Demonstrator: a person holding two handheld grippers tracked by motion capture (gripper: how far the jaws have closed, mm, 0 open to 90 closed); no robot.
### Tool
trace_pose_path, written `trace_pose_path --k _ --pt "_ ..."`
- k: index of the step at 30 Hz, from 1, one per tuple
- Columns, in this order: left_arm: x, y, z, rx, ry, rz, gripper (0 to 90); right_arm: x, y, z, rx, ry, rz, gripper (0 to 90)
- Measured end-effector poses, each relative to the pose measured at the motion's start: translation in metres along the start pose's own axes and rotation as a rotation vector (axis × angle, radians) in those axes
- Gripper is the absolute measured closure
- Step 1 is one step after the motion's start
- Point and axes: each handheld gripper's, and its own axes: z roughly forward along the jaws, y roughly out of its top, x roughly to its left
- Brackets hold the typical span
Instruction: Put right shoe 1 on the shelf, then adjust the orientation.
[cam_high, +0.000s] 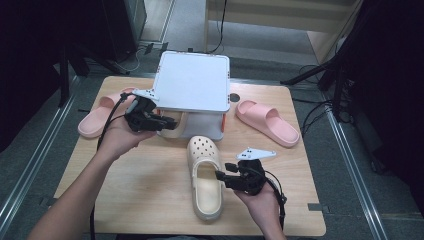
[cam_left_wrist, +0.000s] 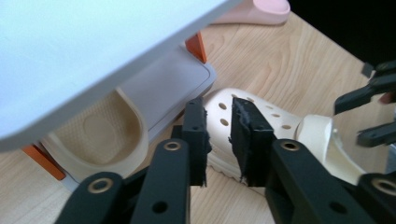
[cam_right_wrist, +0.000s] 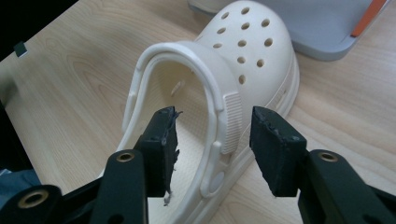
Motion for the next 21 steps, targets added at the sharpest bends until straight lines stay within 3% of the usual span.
trace_pose_path --k 7,11,19,21 --pt "0.005 0.017 -0.013 -0.014 0.01 0.02 77.7 0.001 -0.004 0.01 0.024 -0.004 0.026 49.0" --pt "0.011 0.028 -0.02 -0.031 -0.001 0.012 77.5 0.001 -0.005 0.013 0.032 -0.017 0.025 48.3" --pt "0.037 0.044 -0.027 -0.048 0.012 -0.023 78.5 -0.003 -0.008 0.022 0.05 -0.038 0.047 48.2" --pt "0.043 0.042 -0.027 -0.053 0.042 -0.03 79.7 -0.003 -0.008 0.025 0.057 -0.042 0.05 48.2"
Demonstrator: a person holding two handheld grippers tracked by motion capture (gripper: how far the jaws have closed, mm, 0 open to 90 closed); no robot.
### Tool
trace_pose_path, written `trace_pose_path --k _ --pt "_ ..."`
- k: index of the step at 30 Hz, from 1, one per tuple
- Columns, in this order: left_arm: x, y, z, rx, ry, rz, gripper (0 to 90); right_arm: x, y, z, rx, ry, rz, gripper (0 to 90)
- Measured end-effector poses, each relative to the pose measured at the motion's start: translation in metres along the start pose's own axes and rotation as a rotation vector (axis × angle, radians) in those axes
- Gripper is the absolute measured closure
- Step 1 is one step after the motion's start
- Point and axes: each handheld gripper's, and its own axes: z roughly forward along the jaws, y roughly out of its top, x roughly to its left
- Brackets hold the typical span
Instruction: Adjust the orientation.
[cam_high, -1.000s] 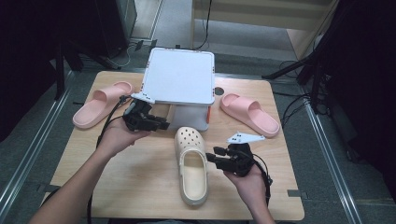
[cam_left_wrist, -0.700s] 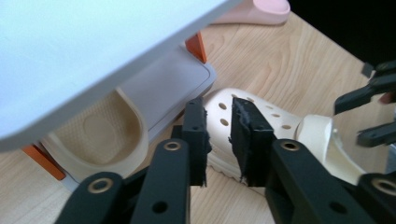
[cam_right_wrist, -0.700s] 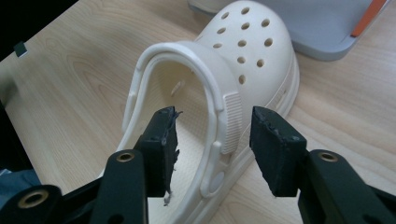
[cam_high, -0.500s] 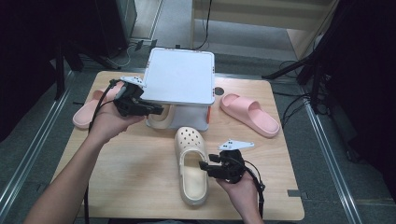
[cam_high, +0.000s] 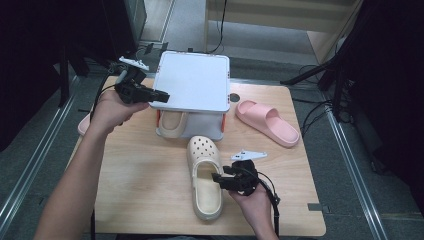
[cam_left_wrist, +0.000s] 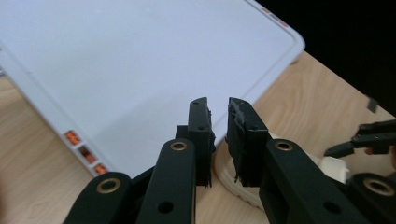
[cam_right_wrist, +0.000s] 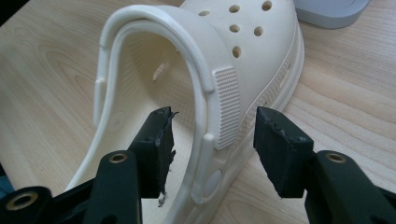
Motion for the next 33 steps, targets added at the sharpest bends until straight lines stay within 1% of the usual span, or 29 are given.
trace_pose_path --k 2,5,7,8,10,12,13,14,15,16,18,20,22,24,26,28,29,32,33 --pt "0.003 -0.002 0.001 0.008 0.029 0.006 80.5 0.0 0.0 0.004 0.007 -0.01 -0.006 48.5" --pt "0.007 -0.004 0.002 0.013 0.054 0.017 81.2 0.0 0.001 0.01 0.019 -0.027 -0.01 50.5" --pt "0.011 -0.007 0.003 0.014 0.066 0.014 81.4 0.001 0.001 0.013 0.023 -0.039 -0.014 52.2" --pt "0.012 -0.008 0.003 0.013 0.071 0.008 81.4 0.002 0.002 0.015 0.02 -0.055 -0.03 53.0" --pt "0.013 -0.011 0.006 0.025 0.081 0.01 81.4 0.002 0.002 0.017 0.021 -0.074 -0.039 54.0" --pt "0.014 -0.012 0.008 0.036 0.088 0.011 81.3 0.0 0.003 0.019 0.016 -0.072 -0.032 53.9" --pt "0.014 -0.014 0.009 0.031 0.084 0.012 81.4 0.0 0.003 0.019 0.015 -0.072 -0.025 54.6" --pt "0.015 -0.014 0.009 0.029 0.075 0.008 81.3 -0.001 0.003 0.019 0.012 -0.077 -0.024 56.0" --pt "0.014 -0.014 0.01 0.031 0.063 0.013 81.3 -0.001 0.003 0.02 0.009 -0.082 -0.027 56.9" --pt "0.012 -0.014 0.01 0.03 0.066 0.019 81.3 -0.001 0.004 0.02 0.008 -0.085 -0.016 58.7" --pt "0.009 -0.014 0.012 0.034 0.069 0.039 81.5 -0.002 0.004 0.019 0.003 -0.086 -0.014 61.2" --pt "0.006 -0.014 0.012 0.037 0.082 0.052 82.2 -0.003 0.004 0.019 -0.005 -0.093 -0.01 64.7" --pt "0.006 -0.014 0.012 0.037 0.083 0.047 82.3 -0.004 0.005 0.018 -0.013 -0.108 -0.012 69.6" --pt "0.007 -0.014 0.012 0.032 0.073 0.038 82.5 -0.005 0.007 0.017 -0.019 -0.136 -0.025 73.5" --pt "0.009 -0.016 0.012 0.015 0.064 0.03 82.5 -0.006 0.009 0.016 -0.02 -0.159 -0.026 74.9" --pt "0.011 -0.018 0.012 0.001 0.047 0.019 82.5 -0.008 0.011 0.015 -0.021 -0.153 -0.015 75.5" --pt "0.012 -0.018 0.012 0.002 0.045 0.015 82.5 -0.008 0.013 0.015 -0.021 -0.153 -0.011 76.0" --pt "0.012 -0.018 0.011 0.003 0.043 0.01 82.5 -0.01 0.02 0.012 -0.036 -0.128 0.015 76.9" --pt "0.012 -0.018 0.011 0.002 0.045 0.008 82.5 -0.01 0.022 0.012 -0.042 -0.125 0.015 76.9"
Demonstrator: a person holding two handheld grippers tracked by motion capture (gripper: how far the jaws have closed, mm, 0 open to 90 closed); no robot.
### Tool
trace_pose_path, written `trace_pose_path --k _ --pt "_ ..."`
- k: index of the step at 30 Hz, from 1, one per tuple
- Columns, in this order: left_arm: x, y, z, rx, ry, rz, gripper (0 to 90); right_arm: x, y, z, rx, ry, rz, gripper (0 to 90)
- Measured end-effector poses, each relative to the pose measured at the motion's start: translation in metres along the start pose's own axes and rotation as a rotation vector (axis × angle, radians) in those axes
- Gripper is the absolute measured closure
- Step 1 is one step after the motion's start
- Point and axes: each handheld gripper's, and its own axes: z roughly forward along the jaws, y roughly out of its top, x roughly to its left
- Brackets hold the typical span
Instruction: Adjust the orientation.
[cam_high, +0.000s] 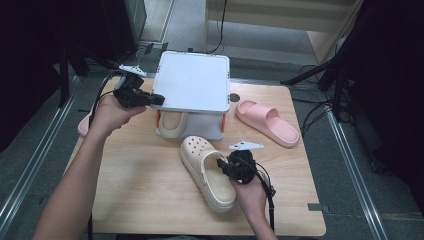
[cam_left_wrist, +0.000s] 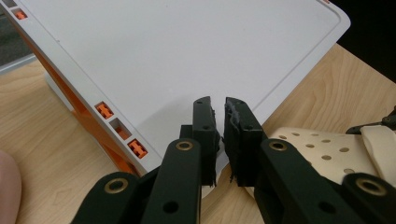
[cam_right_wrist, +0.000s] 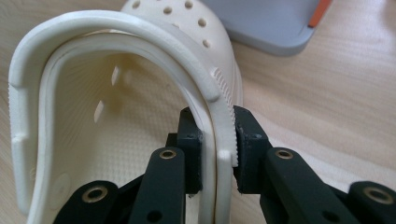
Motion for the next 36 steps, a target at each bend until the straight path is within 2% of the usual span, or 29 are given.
trace_pose_path --k 6,15,18,21,24,32,36 --pt "0.0 -0.001 0.0 -0.007 -0.001 -0.001 82.4 0.0 0.02 -0.002 -0.023 -0.019 -0.023 77.2" --pt "0.0 -0.001 0.0 -0.006 0.003 0.004 82.3 -0.014 0.048 -0.005 -0.073 -0.059 -0.002 77.2" --pt "0.0 -0.001 0.0 -0.007 0.006 0.005 82.3 -0.017 0.058 -0.001 -0.086 -0.091 0.005 77.1" --pt "0.0 -0.001 0.0 -0.008 0.003 0.004 82.3 -0.018 0.066 0.005 -0.099 -0.122 -0.008 77.0" --pt "-0.001 -0.002 0.0 -0.011 0.005 0.002 82.3 -0.021 0.071 0.015 -0.094 -0.134 0.013 77.0" --pt "-0.001 -0.002 0.0 -0.012 0.004 0.002 82.4 -0.021 0.073 0.044 -0.06 -0.199 0.034 76.3" --pt "0.0 -0.002 0.0 -0.012 0.002 0.002 82.3 -0.017 0.073 0.053 -0.074 -0.218 0.04 75.4"
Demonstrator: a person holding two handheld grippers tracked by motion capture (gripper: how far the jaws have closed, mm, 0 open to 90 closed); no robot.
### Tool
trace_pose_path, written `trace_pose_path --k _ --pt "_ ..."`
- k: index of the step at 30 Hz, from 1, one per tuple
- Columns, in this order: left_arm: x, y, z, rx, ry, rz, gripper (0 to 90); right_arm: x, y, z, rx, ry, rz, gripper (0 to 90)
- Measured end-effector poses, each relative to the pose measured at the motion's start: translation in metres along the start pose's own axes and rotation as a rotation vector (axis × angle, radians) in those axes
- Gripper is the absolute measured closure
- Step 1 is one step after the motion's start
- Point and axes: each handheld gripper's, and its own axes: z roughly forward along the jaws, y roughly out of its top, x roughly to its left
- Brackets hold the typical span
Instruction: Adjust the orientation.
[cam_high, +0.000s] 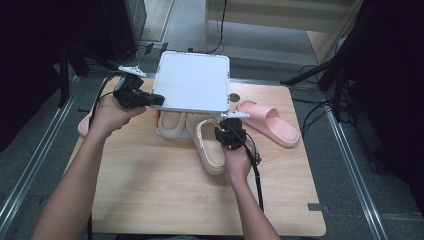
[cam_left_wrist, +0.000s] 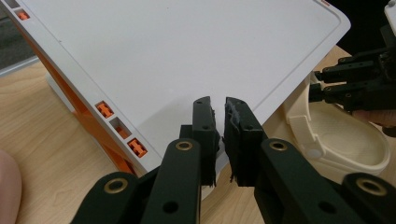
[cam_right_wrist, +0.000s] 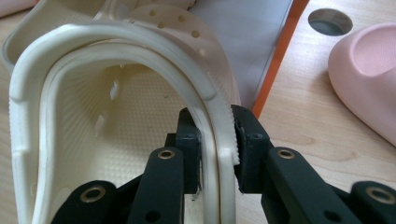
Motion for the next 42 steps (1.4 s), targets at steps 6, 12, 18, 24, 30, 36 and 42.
trace_pose_path --k 6,12,18,24,30,36,42 --pt "-0.001 0.0 0.0 0.0 0.006 0.0 82.3 0.002 -0.003 0.002 -0.006 0.009 0.027 70.4" --pt "-0.001 0.0 0.0 -0.001 0.004 -0.002 82.3 -0.002 -0.009 0.004 0.01 0.081 0.036 62.5" --pt "0.0 0.0 0.0 -0.002 0.0 -0.003 82.2 -0.007 -0.008 -0.015 -0.007 0.137 0.046 53.8" --pt "0.0 0.0 0.0 -0.001 0.004 -0.003 82.2 -0.008 -0.01 -0.042 -0.026 0.161 0.013 55.1" --pt "-0.001 0.0 0.0 0.001 0.011 -0.001 82.1 -0.009 -0.028 -0.062 -0.026 0.209 -0.021 80.4" --pt "-0.001 0.0 0.0 0.001 0.01 -0.003 82.2 -0.005 -0.053 -0.07 0.02 0.271 -0.04 87.1" --pt "-0.001 0.0 0.0 0.002 0.011 -0.002 82.1 0.004 -0.079 -0.079 0.048 0.294 -0.053 89.7"
